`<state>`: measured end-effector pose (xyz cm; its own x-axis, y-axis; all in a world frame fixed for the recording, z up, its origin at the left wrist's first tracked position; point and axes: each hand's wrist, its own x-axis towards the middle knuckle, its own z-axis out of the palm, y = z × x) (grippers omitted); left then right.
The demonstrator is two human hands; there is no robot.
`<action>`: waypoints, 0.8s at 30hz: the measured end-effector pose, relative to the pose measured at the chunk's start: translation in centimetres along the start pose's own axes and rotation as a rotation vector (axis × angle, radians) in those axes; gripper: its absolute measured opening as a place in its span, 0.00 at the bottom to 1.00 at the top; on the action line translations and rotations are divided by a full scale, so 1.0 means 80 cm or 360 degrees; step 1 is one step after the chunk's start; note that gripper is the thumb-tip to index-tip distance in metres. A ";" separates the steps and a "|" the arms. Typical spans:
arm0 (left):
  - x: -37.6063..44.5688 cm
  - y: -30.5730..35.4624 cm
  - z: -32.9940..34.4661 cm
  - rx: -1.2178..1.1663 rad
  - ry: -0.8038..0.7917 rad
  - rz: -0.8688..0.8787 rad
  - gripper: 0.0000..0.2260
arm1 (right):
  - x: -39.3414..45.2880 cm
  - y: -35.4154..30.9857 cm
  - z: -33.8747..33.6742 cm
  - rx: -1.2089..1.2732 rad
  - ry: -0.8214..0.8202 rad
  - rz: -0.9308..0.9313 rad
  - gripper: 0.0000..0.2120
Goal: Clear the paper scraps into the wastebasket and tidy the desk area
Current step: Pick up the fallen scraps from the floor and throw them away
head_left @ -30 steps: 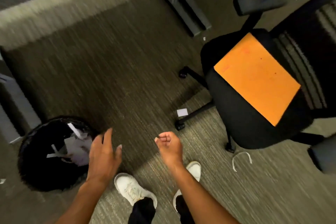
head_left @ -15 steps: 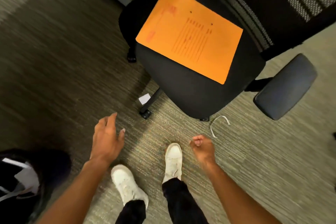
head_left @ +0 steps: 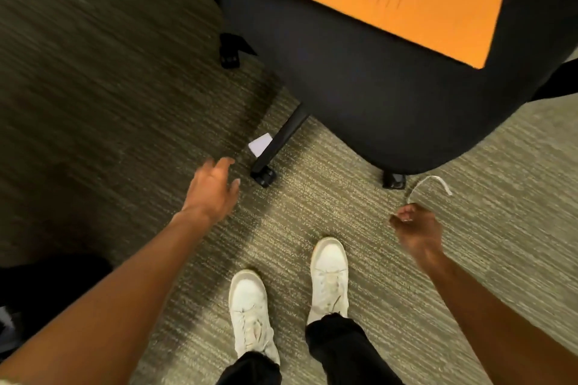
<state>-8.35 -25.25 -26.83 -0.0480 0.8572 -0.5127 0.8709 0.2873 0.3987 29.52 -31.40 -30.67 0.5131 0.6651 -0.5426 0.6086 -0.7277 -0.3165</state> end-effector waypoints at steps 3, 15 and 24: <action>0.039 -0.021 0.038 -0.0116 -0.0098 -0.0074 0.20 | 0.035 0.023 0.042 -0.0069 0.0014 -0.0034 0.10; 0.210 -0.065 0.145 -0.0007 0.0181 0.0157 0.15 | 0.151 0.080 0.106 -0.0136 0.0215 -0.0096 0.09; 0.277 -0.063 0.193 0.0002 0.0152 0.0038 0.17 | 0.174 0.118 0.124 -0.0071 0.0460 -0.0137 0.14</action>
<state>-6.25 -14.34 -51.95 -0.0739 0.9007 -0.4281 0.8730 0.2659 0.4089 36.43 -30.67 -48.90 0.6056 0.7487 -0.2695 0.6800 -0.6628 -0.3135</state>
